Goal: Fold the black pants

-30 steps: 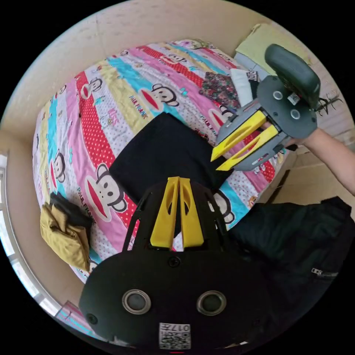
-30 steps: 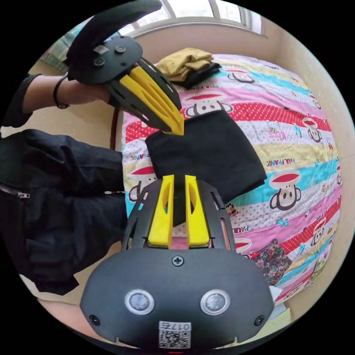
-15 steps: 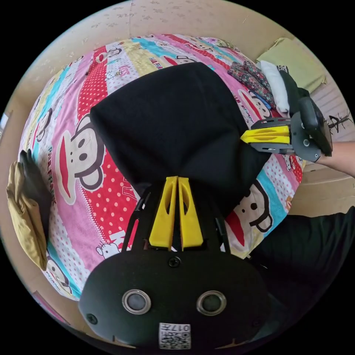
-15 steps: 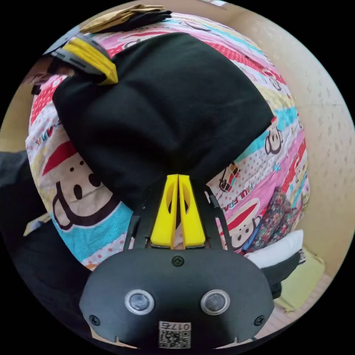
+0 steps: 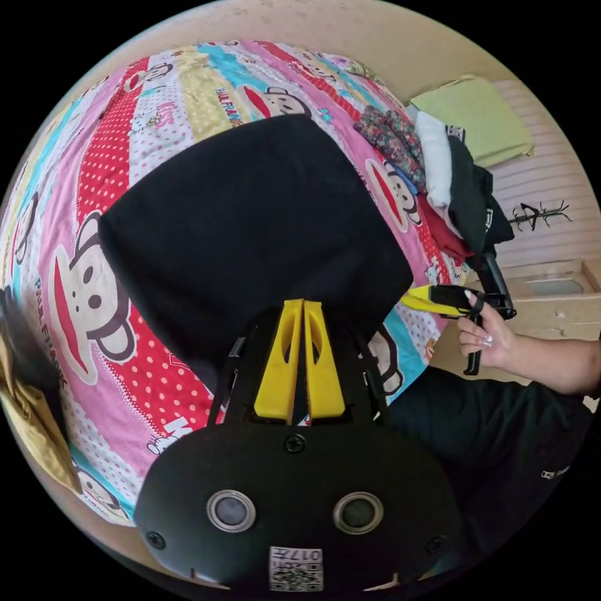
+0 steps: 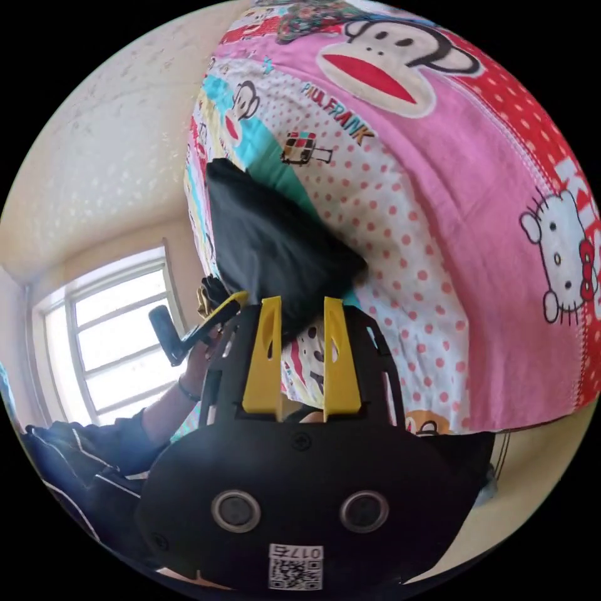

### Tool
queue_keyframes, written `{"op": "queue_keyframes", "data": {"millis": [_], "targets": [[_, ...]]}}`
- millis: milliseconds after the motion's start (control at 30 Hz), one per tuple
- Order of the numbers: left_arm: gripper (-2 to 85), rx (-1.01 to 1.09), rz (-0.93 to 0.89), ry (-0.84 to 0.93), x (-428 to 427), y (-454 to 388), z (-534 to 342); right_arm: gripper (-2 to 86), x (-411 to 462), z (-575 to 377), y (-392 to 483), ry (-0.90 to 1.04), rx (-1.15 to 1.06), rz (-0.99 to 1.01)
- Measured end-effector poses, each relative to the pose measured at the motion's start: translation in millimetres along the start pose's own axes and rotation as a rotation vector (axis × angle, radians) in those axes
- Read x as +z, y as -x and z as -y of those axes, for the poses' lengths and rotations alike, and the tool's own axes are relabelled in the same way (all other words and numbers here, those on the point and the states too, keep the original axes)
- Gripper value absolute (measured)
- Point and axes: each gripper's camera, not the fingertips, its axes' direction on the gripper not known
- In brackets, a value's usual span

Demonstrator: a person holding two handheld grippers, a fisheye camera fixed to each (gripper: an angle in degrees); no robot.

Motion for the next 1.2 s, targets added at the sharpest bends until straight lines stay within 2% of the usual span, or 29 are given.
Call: {"op": "queue_keyframes", "data": {"millis": [33,133,333,467,667,867,1033,1100,1200], "targets": [[-0.8,0.012,0.032,0.074,14.8,-2.0,-2.3,12.5,-7.3,-2.7,-7.4,-0.009,0.017,0.011],[-0.9,0.010,0.078,0.020,5.8,2.9,-19.7,13.9,-38.0,-20.9,-31.5,-0.040,0.023,0.052],[-0.9,0.015,0.061,-0.013,-47.1,20.1,-44.3,13.3,-86.8,-27.9,-63.7,-0.102,-0.015,0.260],[-0.9,0.009,0.016,0.035,-90.7,34.0,-41.8,14.0,-117.0,-10.2,-68.5,-0.100,-0.018,0.190],[-0.9,-0.042,-0.050,0.065,-161.1,48.7,-38.6,14.4,-156.1,6.4,-78.9,-0.156,-0.014,0.279],[-0.9,-0.076,-0.049,0.048,-243.5,44.7,-36.3,14.5,-174.8,33.0,-73.4,-0.193,0.008,0.244],[-0.9,-0.107,-0.049,0.041,-317.2,39.6,-25.6,14.0,-200.5,45.9,-83.8,-0.205,0.004,0.307],[-0.9,-0.154,-0.103,0.058,-349.9,43.8,-20.9,13.4,-214.3,60.0,-84.8,-0.154,0.048,0.341],[-0.8,-0.231,-0.400,0.098,-399.9,61.1,-19.3,12.5,-232.1,68.8,-76.9,-0.143,0.068,0.355]]}}
